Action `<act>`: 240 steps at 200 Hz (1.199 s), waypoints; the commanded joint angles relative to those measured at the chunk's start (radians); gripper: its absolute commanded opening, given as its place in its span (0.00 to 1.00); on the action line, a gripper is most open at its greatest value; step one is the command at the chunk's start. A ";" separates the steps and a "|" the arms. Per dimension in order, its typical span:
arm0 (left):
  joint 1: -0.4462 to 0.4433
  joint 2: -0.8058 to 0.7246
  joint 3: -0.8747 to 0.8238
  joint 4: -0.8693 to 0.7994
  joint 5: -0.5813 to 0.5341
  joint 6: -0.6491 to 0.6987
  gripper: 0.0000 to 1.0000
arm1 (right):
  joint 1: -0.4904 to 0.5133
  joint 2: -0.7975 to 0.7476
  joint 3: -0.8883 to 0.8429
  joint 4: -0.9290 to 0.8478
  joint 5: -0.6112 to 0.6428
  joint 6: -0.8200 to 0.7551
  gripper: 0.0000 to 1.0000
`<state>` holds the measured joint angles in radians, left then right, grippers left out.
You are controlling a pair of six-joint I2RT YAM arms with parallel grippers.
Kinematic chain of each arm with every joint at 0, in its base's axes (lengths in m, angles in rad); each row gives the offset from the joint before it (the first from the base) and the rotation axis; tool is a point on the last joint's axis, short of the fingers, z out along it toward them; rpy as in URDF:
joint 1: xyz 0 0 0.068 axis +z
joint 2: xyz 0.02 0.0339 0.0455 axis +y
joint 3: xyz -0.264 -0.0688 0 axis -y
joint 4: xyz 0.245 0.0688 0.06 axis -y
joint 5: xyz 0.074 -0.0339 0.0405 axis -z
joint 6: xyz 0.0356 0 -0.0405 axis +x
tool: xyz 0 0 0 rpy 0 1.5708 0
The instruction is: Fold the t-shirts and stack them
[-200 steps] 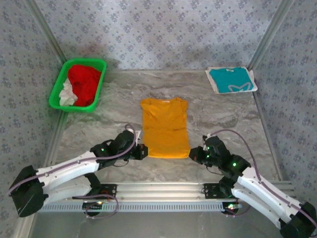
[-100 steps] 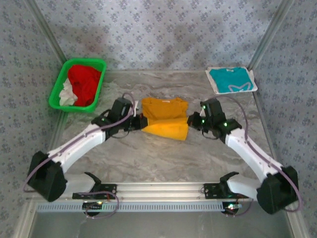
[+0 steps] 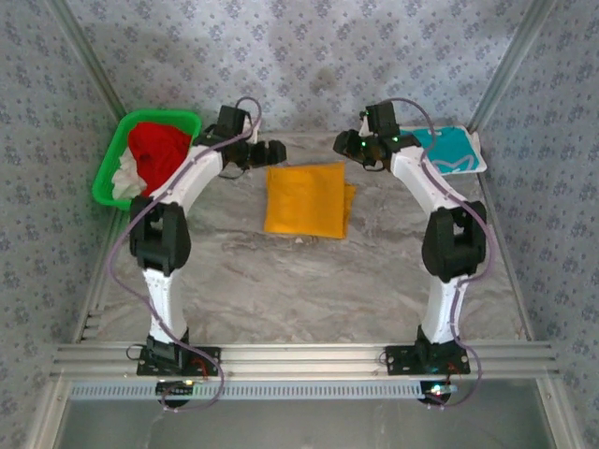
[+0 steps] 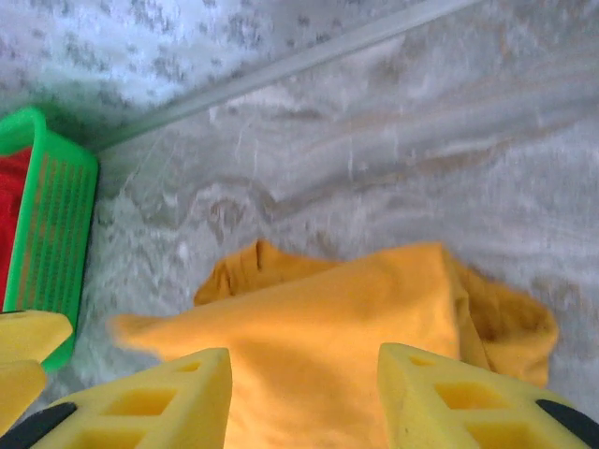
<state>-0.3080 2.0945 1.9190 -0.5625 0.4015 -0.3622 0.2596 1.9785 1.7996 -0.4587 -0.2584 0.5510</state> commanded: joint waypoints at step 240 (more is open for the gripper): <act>-0.006 0.073 -0.226 0.366 -0.031 -0.044 0.52 | 0.095 0.045 -0.450 0.288 -0.102 0.135 0.00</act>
<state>-0.3138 2.3268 1.7973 -0.2485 0.4061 -0.3607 0.3492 2.0777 1.3529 -0.1287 -0.3557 0.6846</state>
